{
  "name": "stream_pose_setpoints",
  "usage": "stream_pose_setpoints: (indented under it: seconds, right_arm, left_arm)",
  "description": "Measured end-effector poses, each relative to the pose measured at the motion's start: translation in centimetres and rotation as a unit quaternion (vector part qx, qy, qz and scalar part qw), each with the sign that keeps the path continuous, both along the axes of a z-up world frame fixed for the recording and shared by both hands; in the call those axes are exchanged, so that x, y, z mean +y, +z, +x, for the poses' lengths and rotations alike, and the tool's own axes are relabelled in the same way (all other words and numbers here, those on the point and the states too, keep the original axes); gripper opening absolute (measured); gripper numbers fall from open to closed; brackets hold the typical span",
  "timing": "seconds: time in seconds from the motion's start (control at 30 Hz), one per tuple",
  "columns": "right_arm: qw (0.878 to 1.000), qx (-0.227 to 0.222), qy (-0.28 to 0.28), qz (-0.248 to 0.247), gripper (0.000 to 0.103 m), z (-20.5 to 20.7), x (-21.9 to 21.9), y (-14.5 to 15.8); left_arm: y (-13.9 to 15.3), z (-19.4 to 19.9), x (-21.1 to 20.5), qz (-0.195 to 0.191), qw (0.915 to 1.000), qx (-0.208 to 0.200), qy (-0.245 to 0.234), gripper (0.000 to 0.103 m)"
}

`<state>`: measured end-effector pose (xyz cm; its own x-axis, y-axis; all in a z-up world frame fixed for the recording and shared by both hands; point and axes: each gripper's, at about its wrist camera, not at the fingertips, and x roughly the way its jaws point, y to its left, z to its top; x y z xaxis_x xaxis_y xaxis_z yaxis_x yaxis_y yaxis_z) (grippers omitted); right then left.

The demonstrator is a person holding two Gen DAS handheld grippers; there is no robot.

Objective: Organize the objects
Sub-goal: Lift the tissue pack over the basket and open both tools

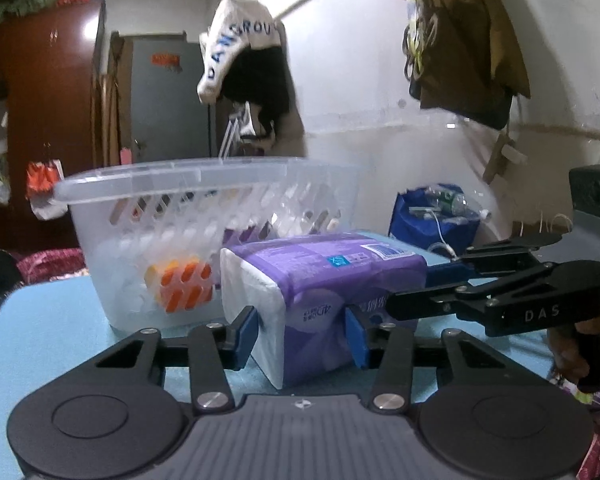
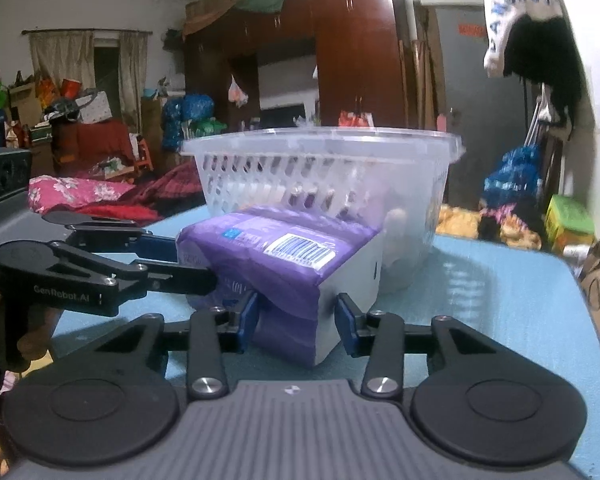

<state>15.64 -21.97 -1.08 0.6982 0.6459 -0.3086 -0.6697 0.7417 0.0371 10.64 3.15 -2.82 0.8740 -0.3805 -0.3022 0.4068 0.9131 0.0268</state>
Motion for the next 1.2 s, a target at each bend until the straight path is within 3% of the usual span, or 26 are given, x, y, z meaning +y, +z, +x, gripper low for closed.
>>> stream_pose_setpoints:
  seconds: [0.17, 0.33, 0.47, 0.6, 0.77, 0.97, 1.2]
  right_arm:
    - [0.998, -0.056, 0.002, -0.001, 0.043, -3.4, 0.3, 2.5]
    - [0.992, -0.124, 0.005, -0.005, 0.043, -5.4, 0.7, 7.9]
    - [0.988, -0.151, 0.005, 0.0, 0.043, -3.8, 1.2, 13.4]
    - [0.988, -0.153, -0.004, -0.012, 0.043, -0.7, 2.8, 16.9]
    - [0.992, -0.12, -0.011, -0.021, 0.043, 3.8, 4.7, 17.1]
    - [0.998, -0.039, -0.02, -0.045, 0.043, 9.1, 6.8, 13.7]
    - [0.995, 0.024, -0.034, -0.088, 0.043, 12.1, 8.8, 10.7]
  left_arm:
    - [1.9, -3.7, 0.7, -0.006, 0.9989, -0.046, -0.007, 0.048]
    - [7.3, -6.1, 0.4, 0.008, 0.9929, -0.118, 0.004, 0.048]
    - [12.4, -4.8, 0.7, 0.009, 0.9885, -0.151, 0.007, 0.048]
    - [15.7, -1.6, 1.1, 0.008, 0.9881, -0.153, 0.016, 0.048]
    - [16.2, 3.1, 1.9, 0.007, 0.9923, -0.12, 0.032, 0.048]
    - [13.6, 10.1, 3.4, -0.004, 0.998, -0.032, 0.054, 0.048]
    - [10.7, 14.5, 4.0, 0.001, 0.9951, 0.055, 0.083, 0.051]
